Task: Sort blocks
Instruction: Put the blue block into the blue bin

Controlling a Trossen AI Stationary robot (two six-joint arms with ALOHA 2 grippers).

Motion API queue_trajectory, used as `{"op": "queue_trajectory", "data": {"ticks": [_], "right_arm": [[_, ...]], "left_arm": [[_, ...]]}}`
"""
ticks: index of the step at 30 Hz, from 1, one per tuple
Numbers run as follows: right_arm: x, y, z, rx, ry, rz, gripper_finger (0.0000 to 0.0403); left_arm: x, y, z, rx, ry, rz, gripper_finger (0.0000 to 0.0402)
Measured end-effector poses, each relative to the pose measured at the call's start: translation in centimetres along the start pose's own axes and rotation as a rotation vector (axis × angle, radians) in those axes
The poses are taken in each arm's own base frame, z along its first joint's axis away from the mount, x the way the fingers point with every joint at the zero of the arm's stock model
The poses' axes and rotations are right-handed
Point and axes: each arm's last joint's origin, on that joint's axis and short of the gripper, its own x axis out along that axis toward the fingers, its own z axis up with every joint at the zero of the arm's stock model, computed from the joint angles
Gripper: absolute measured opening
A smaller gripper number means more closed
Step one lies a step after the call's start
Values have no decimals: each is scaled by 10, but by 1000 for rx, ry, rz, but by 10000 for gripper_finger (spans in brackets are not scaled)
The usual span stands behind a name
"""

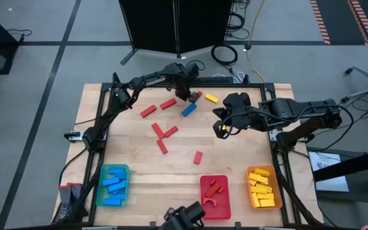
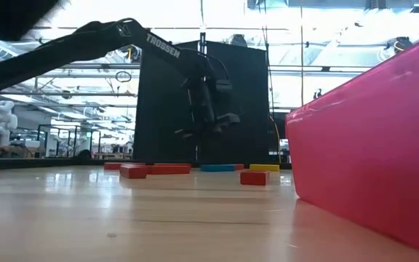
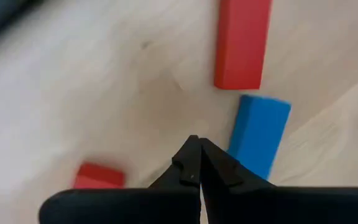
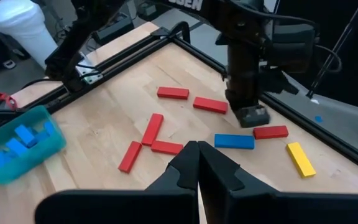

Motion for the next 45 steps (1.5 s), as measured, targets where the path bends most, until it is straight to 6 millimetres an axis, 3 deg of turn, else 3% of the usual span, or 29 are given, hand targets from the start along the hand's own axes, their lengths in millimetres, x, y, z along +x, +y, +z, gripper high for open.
{"op": "queue_trajectory", "data": {"ticks": [3,5,12,18,21,25,29,31,35,40,45], "right_arm": [[-2,2,-1,-8,1,11,0],[-3,3,-2,-12,1,16,0],[-11,13,-10,-33,13,63,0],[-24,25,-22,-51,30,128,0],[-31,30,-27,-55,39,160,0],[-40,37,-35,-49,52,202,0],[-51,44,-43,-69,59,255,0],[-55,47,-46,-78,57,274,0],[-63,51,-52,-96,66,307,0],[-70,55,-57,-97,75,334,0],[-73,55,-59,-95,43,320,0]], "left_arm": [[0,-8,2,-199,-10,-83,0],[2,-18,3,-244,-42,-103,0],[13,-26,-9,-407,-80,103,0],[15,-43,-11,-556,-212,146,0],[15,-43,-12,-558,-203,155,0],[15,-37,-17,-618,-64,104,0],[11,-33,-21,-503,26,96,0],[8,-23,-26,-476,68,181,0],[7,-2,-22,-378,142,192,0],[10,18,-20,-199,308,-68,0],[7,30,-17,-106,309,-99,0]]}}
